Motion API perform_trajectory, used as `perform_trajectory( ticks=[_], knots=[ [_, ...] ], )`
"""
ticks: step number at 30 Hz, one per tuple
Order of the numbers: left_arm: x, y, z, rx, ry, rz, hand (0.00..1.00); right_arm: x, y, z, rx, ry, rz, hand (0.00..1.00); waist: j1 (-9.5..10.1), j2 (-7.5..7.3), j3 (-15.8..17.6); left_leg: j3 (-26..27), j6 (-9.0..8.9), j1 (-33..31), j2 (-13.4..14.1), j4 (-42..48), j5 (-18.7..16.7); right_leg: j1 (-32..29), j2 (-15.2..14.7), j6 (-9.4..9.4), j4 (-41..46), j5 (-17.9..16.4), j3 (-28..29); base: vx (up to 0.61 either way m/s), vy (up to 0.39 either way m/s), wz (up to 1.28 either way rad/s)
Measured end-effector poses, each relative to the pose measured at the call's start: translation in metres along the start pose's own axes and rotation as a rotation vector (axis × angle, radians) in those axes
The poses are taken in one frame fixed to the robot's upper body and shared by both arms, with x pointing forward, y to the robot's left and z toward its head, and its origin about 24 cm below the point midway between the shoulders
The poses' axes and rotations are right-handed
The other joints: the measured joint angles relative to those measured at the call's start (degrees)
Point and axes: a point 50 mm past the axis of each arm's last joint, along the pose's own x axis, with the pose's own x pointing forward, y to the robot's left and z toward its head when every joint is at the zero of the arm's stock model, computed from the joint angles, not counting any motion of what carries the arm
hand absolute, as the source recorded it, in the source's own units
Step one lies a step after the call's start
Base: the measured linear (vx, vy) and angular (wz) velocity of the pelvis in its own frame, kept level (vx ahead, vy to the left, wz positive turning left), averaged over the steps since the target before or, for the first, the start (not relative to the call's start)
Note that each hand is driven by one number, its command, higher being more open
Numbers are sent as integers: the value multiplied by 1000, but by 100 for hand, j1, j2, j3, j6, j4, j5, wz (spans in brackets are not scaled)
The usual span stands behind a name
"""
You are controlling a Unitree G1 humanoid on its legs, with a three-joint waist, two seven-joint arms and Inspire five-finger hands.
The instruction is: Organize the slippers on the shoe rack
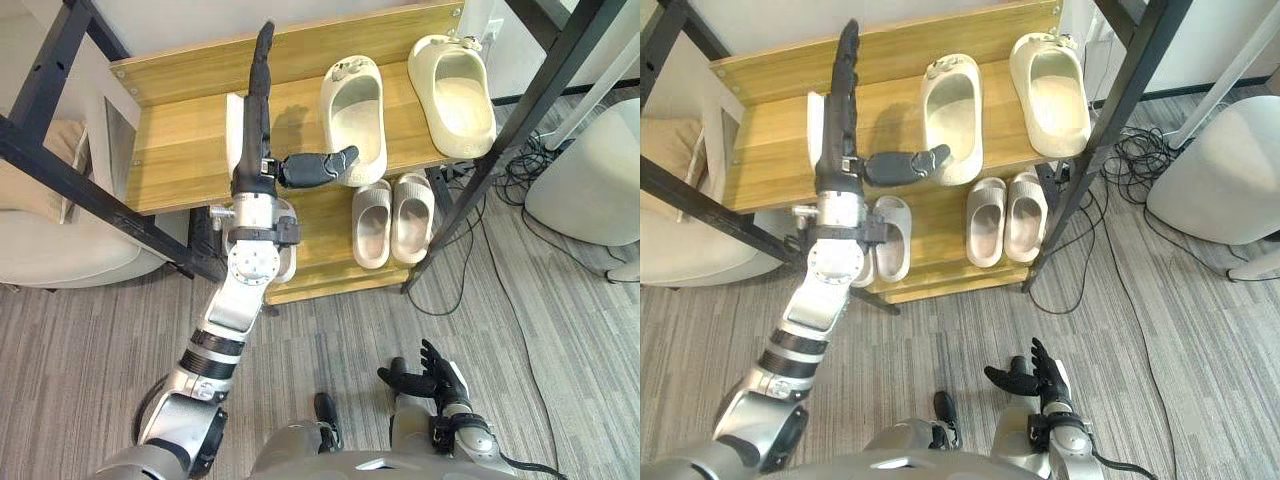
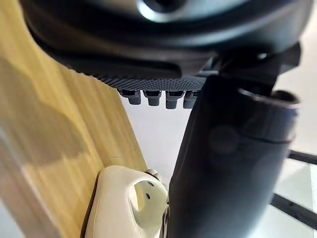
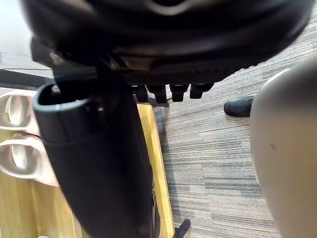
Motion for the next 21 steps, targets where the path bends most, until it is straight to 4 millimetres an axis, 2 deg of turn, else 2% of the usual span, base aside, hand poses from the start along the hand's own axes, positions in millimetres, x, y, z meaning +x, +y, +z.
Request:
perform_trajectory(
  ticks=[3,7,21],
  knots=[
    [-10,-6,-10,-219,108,-16,100,-4,0,-1,5,-1,-2,100,25,-17,-39,-14,2,42,-2,-42,2,34,-5,34,0,-28,-20,-1,8,1],
    [-18,-18,-14,-418,188,-65,100,-6,0,-5,6,17,-4,100,27,-39,-127,-84,-5,67,-8,-80,11,75,-10,59,0,-58,-105,11,13,8],
    [-42,-77,-6,-666,284,-308,100,-8,3,-10,-22,46,15,100,30,-60,-350,-130,-17,210,-24,-203,51,190,-26,58,0,-104,-160,3,3,1]
  ],
)
